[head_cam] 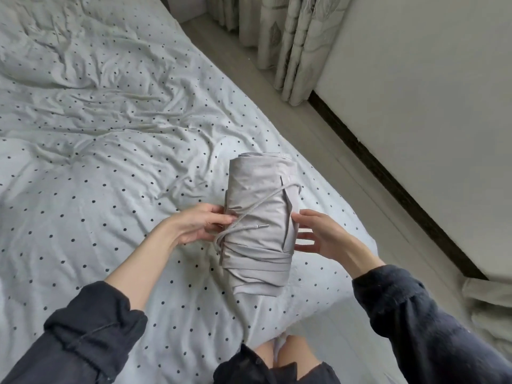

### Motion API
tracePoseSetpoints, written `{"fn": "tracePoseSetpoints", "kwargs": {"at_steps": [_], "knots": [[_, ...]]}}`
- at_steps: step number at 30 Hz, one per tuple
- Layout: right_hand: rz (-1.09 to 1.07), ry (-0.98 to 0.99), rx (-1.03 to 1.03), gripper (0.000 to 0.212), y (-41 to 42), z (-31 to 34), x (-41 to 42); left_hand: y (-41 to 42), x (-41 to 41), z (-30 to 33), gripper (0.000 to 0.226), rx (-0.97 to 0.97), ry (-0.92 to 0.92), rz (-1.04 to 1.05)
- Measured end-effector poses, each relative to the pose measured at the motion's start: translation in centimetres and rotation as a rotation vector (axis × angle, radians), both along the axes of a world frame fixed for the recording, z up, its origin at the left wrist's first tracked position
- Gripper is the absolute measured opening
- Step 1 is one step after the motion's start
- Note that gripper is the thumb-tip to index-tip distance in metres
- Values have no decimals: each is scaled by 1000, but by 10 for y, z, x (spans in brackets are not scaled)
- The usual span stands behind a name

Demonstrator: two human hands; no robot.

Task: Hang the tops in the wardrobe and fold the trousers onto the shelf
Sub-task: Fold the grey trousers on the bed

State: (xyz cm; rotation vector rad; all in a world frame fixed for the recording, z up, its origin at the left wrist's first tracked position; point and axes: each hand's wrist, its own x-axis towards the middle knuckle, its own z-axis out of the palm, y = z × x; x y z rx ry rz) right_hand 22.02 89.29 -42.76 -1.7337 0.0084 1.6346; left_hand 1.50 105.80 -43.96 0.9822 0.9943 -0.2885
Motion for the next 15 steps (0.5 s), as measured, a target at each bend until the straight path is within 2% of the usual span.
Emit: {"fn": "tracePoseSetpoints", "kwargs": {"at_steps": [3,4,9,12,13,15], "knots": [[-83,-26,5,11,-38,19,10,-21,19,14,57,-27,-56,-68],[-130,-40,13,10,-59,29,14,-34,31,20,60,-31,-70,-108],[-286,-99,52,5,-156,61,21,-102,75,47,33,-15,-143,-242],[-428,-118,52,24,-217,78,11,-149,91,62,27,-5,-176,-371],[-467,-120,55,24,-237,83,5,-164,93,65,29,-13,-187,-397],[-577,-140,57,14,-292,99,-13,-207,101,78,52,-37,-219,-507]]}}
